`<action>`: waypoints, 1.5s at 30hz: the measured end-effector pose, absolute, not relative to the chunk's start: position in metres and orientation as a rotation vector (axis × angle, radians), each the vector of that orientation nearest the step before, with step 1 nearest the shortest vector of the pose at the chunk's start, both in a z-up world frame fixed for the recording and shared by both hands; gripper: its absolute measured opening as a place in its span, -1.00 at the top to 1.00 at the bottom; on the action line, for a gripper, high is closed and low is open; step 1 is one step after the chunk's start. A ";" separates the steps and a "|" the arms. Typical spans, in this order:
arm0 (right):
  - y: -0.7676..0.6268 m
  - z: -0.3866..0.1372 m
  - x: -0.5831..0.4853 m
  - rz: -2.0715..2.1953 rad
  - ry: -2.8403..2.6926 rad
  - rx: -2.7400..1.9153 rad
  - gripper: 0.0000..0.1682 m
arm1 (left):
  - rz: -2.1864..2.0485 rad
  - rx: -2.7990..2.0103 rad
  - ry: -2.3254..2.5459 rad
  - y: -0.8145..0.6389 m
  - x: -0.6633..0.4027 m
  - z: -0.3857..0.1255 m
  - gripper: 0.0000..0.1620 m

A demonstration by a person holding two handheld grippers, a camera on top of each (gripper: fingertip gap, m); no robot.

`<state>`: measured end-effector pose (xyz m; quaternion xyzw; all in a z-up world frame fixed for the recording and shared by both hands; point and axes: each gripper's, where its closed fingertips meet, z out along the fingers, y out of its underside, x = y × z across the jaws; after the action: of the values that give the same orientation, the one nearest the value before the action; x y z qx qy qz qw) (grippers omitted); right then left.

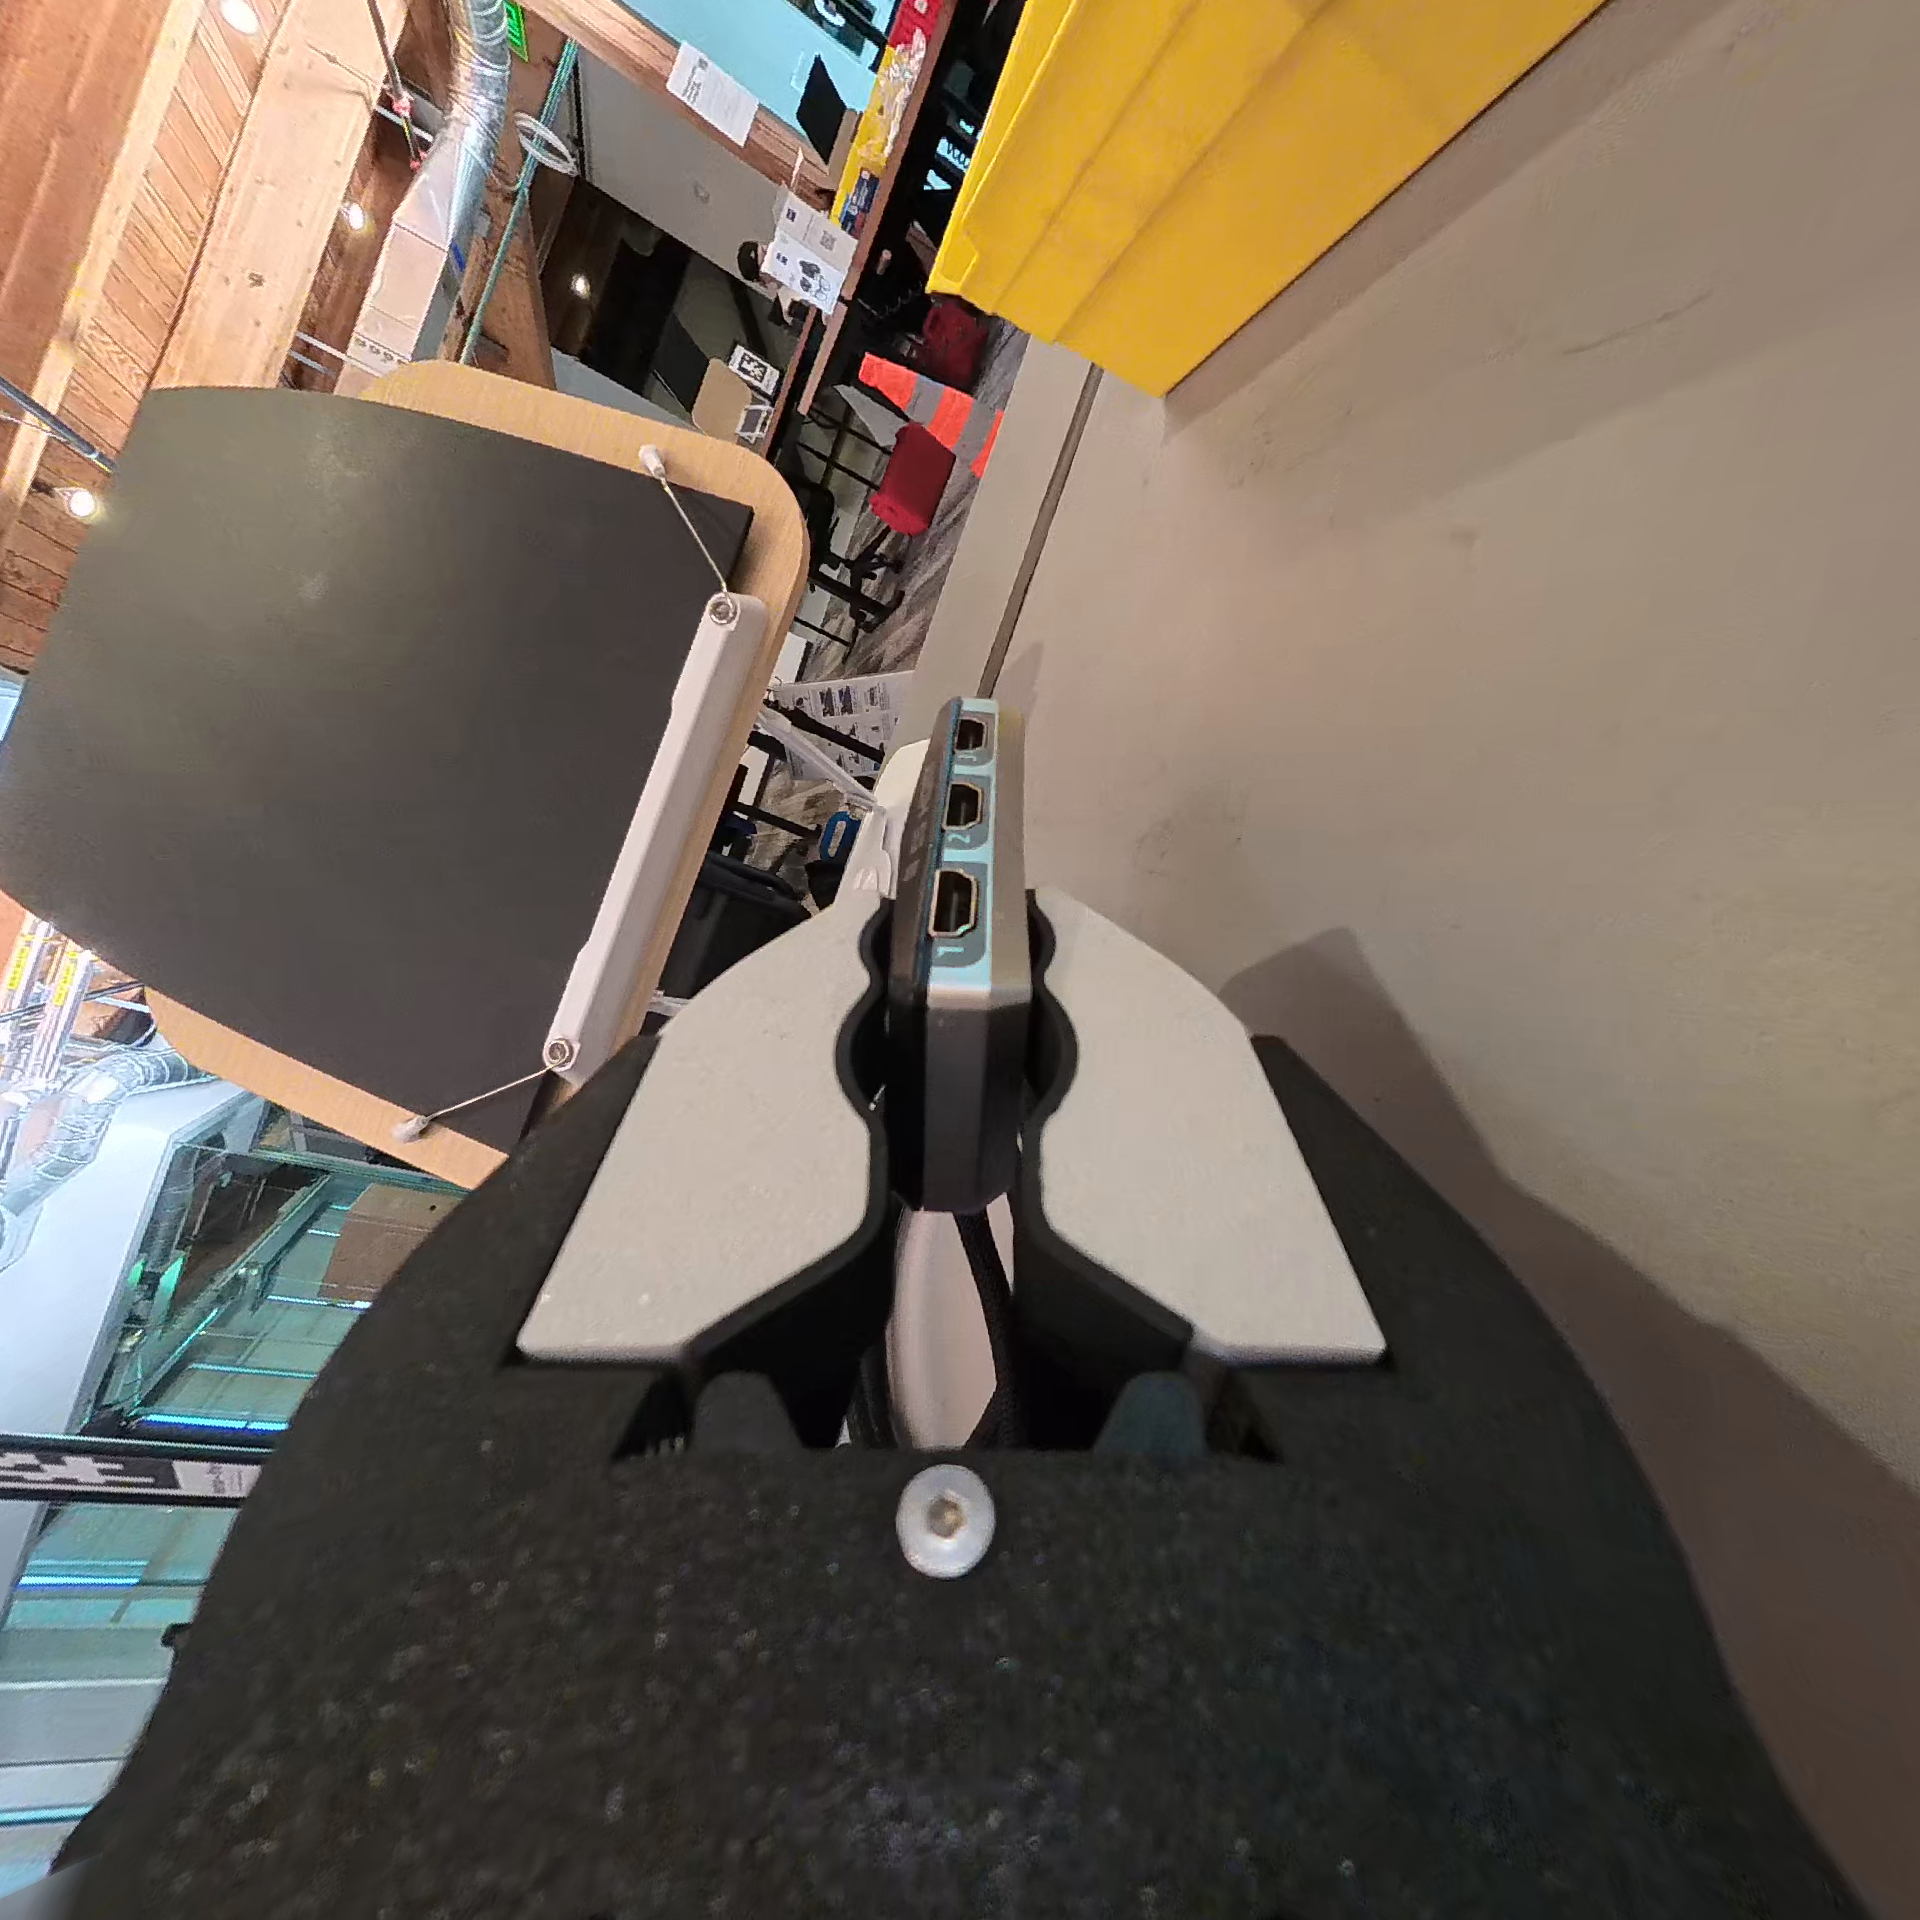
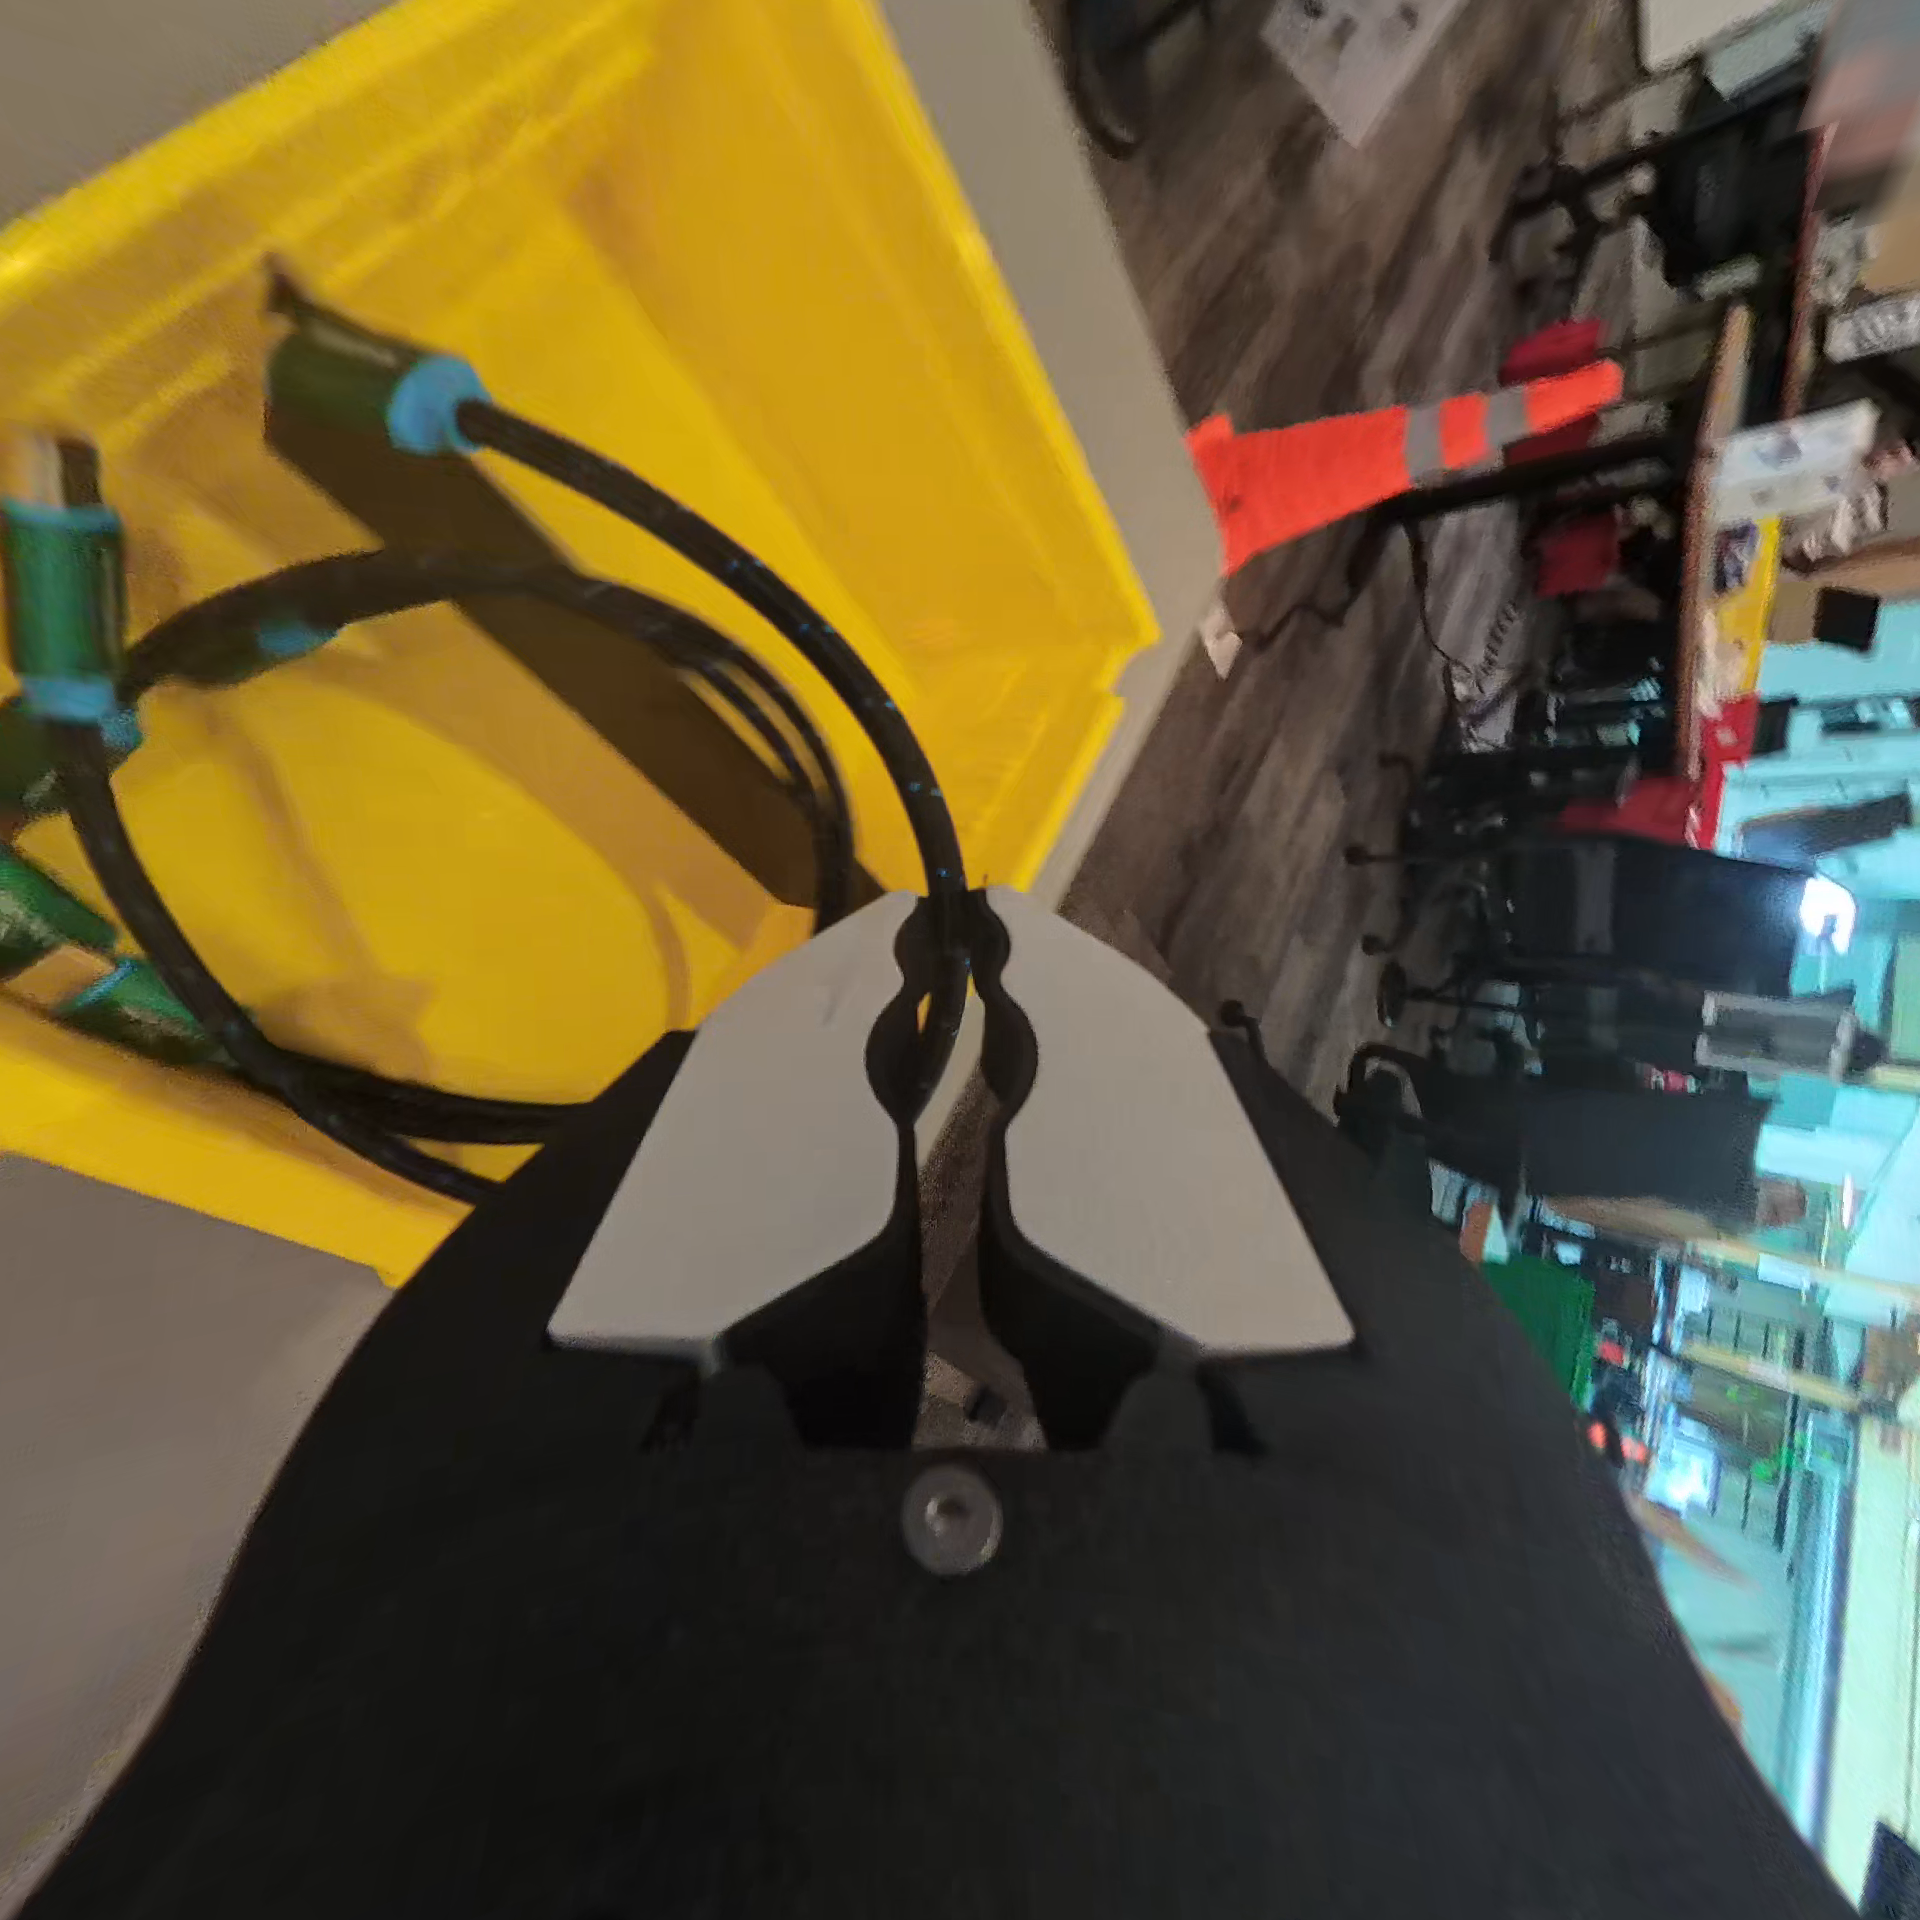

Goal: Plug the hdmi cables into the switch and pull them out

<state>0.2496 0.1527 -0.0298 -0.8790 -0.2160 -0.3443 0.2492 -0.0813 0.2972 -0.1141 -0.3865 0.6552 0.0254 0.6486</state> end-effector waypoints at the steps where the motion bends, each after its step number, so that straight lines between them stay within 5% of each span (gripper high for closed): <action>1: 0.152 -0.045 0.248 -0.925 -0.650 -2.413 0.92 | 0.058 -0.879 1.491 0.297 -0.081 -0.114 0.73; 10: 0.161 -0.100 0.274 -1.029 -0.681 -2.466 0.92 | 0.056 -0.877 1.492 0.297 -0.082 -0.115 0.73; 13: 0.155 -0.091 0.277 -1.042 -0.549 -2.466 0.62 | 0.041 -0.880 1.475 0.298 -0.083 -0.111 0.73; 16: 0.146 -0.058 0.253 -1.021 -0.427 -2.345 0.57 | -0.057 -0.889 1.428 0.295 -0.086 -0.099 0.73; 23: 0.165 -0.021 0.025 -0.046 -0.731 -1.892 0.35 | -0.906 -0.907 1.246 0.245 -0.101 -0.030 0.74; 29: 0.206 -0.023 -0.064 0.165 -0.948 -1.650 0.49 | -1.407 -0.840 1.277 0.206 -0.109 -0.014 0.74; 37: 0.212 -0.023 -0.099 0.420 -1.131 -1.685 0.74 | -1.366 -0.856 1.211 0.220 -0.107 -0.024 0.63; 39: 0.220 0.000 -0.084 0.346 -1.100 -1.637 0.75 | -1.320 -0.925 1.163 0.238 -0.104 -0.035 0.51; 45: 0.236 0.129 -0.017 0.195 -0.953 -1.479 0.75 | -1.279 -1.167 1.232 0.263 -0.091 -0.076 0.61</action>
<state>-0.0175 0.2358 0.1292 -0.6466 -0.4169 0.0852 0.6332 -0.0905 0.2632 -0.0758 -0.4798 0.5063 -0.5259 0.4867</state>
